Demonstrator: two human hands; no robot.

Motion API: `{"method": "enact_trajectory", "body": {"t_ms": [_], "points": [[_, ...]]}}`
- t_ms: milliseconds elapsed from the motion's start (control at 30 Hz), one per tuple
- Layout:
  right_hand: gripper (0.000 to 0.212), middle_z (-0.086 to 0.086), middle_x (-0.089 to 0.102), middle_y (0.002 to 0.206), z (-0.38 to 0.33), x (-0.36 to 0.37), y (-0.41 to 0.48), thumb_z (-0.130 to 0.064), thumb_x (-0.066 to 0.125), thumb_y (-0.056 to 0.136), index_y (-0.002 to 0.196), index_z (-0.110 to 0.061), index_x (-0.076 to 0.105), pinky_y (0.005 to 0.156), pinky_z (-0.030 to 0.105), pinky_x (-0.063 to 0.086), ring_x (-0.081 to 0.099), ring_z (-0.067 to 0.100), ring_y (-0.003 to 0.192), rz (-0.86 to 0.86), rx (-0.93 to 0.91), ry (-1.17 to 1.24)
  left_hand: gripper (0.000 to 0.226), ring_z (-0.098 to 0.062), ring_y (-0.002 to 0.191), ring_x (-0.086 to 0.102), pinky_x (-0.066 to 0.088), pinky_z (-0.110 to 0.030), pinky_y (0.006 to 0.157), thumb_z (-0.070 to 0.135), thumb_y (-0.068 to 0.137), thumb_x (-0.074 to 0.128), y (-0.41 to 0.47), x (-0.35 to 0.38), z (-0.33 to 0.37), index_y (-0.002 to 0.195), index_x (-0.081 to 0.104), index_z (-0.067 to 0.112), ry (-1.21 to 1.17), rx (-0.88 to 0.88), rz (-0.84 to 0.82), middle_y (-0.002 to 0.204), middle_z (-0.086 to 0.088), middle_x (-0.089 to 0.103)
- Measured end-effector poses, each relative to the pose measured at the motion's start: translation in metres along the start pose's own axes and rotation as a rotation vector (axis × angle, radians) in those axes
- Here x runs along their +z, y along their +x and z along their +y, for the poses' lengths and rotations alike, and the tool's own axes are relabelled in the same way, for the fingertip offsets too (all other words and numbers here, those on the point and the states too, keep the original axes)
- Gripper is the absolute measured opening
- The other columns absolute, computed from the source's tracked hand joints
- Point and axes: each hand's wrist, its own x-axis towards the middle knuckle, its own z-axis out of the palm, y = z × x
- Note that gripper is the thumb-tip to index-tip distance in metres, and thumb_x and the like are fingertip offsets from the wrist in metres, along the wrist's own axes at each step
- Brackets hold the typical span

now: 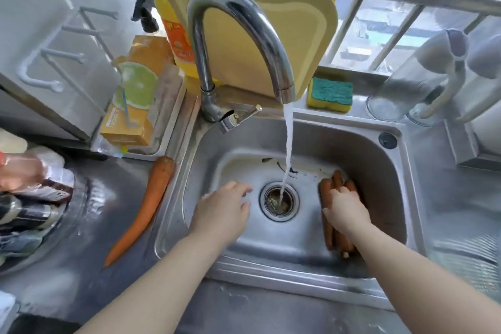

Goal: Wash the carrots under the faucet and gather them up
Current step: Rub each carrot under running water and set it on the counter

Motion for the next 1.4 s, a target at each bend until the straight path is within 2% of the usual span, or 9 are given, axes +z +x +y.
{"method": "enact_trajectory", "body": {"t_ms": [100,333,433,667,867,1033,1200,1367,1400], "points": [[0.047,0.012,0.041,0.137,-0.005,-0.005,0.024,-0.031,0.051,0.089,0.131,-0.011,0.044,0.092,0.038,0.041,0.04,0.032,0.121,0.044,0.029,-0.122,0.032,-0.01,0.111,0.055,0.041,-0.027,0.084,0.029,0.096,0.043,0.017,0.009,0.004,0.128,0.049,0.033,-0.024,-0.005,-0.023,0.127,0.016,0.054],[0.05,0.009,0.047,0.131,-0.009,0.009,0.047,-0.04,0.054,0.087,0.128,-0.013,0.046,0.092,0.037,0.036,0.04,0.029,0.119,0.053,0.049,-0.245,0.03,-0.01,0.105,0.056,0.046,-0.028,0.085,0.029,0.095,0.045,0.037,0.014,0.003,0.123,0.053,0.033,-0.085,-0.001,-0.025,0.118,0.016,0.058],[0.031,0.006,0.06,0.121,-0.019,0.017,0.038,-0.03,0.048,0.089,0.117,-0.017,0.048,0.09,0.041,0.033,0.042,0.03,0.116,0.053,-0.002,-0.202,0.029,-0.01,0.103,0.056,0.047,-0.03,0.087,0.028,0.094,0.046,0.041,0.015,0.001,0.122,0.054,0.032,-0.118,-0.014,-0.038,0.116,0.015,0.059],[0.051,0.008,0.061,0.125,-0.037,-0.012,0.026,-0.021,0.067,0.083,0.131,-0.015,0.051,0.096,0.034,0.046,0.059,0.026,0.111,-0.137,-0.155,0.608,0.028,-0.013,0.1,0.058,0.046,-0.028,0.093,0.023,0.093,0.05,0.041,0.025,0.004,0.119,0.059,0.026,-0.325,-0.12,-0.111,0.112,0.008,0.064],[0.042,0.01,0.065,0.109,-0.059,-0.068,-0.014,-0.016,0.068,0.086,0.123,-0.009,0.051,0.075,0.027,0.056,0.066,0.018,0.094,-0.187,0.051,1.462,0.054,-0.009,0.106,0.054,0.037,-0.023,0.095,0.036,0.089,0.055,0.032,0.03,0.038,0.139,0.035,0.03,-0.557,-0.174,-0.304,0.125,0.009,0.052],[0.05,0.006,0.064,0.11,-0.083,-0.085,-0.03,-0.03,0.073,0.08,0.12,-0.011,0.051,0.085,0.033,0.054,0.064,0.017,0.097,-0.115,0.128,1.401,0.04,-0.023,0.095,0.061,0.046,-0.032,0.079,0.031,0.096,0.044,0.021,0.036,0.061,0.134,0.038,0.021,-0.598,-0.179,-0.225,0.119,-0.008,0.061],[0.051,0.007,0.061,0.116,-0.098,-0.084,-0.045,-0.015,0.063,0.088,0.132,-0.021,0.039,0.095,0.038,0.051,0.063,0.017,0.101,-0.248,0.009,1.596,0.038,-0.019,0.042,0.046,0.035,-0.027,0.052,0.053,0.093,0.031,0.016,0.025,0.057,0.087,0.047,0.02,-0.784,-0.265,-0.242,0.063,-0.006,0.051],[0.001,0.009,0.053,0.077,-0.115,-0.091,-0.044,-0.007,0.05,0.093,0.093,-0.007,0.051,0.07,0.033,0.048,0.054,0.02,0.07,-0.097,0.061,1.689,0.05,-0.036,0.086,0.062,0.047,-0.038,0.075,0.06,0.094,0.021,0.012,0.017,0.053,0.115,0.054,0.03,-0.551,-0.171,-0.193,0.101,-0.016,0.066],[0.013,0.008,0.05,0.071,-0.119,-0.093,-0.043,-0.01,0.047,0.095,0.084,-0.006,0.051,0.064,0.029,0.046,0.052,0.018,0.064,-0.047,0.115,1.671,0.052,-0.03,0.085,0.062,0.046,-0.035,0.075,0.06,0.094,0.019,0.011,0.015,0.054,0.118,0.054,0.028,-0.529,-0.149,-0.182,0.102,-0.015,0.067]]}}
